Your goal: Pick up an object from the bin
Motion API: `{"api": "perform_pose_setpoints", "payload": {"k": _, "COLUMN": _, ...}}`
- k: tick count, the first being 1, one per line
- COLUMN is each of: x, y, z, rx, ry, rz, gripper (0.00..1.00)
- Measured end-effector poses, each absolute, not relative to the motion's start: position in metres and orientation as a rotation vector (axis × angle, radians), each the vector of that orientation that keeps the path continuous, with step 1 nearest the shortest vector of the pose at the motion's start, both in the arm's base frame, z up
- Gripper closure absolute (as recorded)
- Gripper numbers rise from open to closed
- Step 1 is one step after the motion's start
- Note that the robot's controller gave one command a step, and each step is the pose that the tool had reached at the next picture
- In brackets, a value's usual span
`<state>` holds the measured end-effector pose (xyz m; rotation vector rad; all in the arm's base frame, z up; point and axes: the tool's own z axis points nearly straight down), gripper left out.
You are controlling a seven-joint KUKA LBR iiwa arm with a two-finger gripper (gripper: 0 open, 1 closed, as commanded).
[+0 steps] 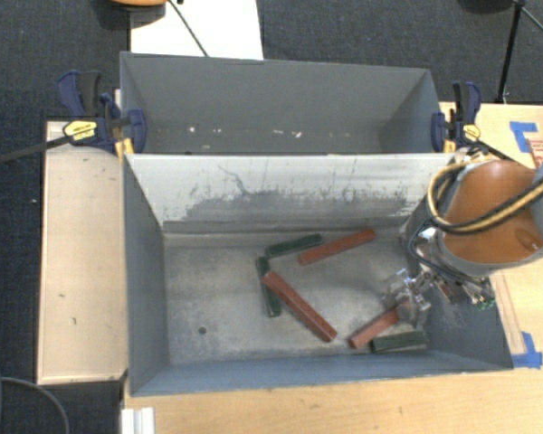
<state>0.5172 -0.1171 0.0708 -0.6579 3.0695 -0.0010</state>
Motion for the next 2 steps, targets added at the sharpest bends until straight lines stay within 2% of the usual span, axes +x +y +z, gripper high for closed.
{"api": "perform_pose_setpoints", "payload": {"k": 1, "x": 0.517, "y": -0.117, "z": 0.071, "rx": -0.658, "ry": 3.069, "rz": -0.001, "gripper": 1.0}}
{"api": "perform_pose_setpoints", "payload": {"k": 2, "x": 0.522, "y": -0.1, "z": 0.216, "rx": -1.083, "ry": 2.94, "rz": -0.006, "gripper": 1.0}}
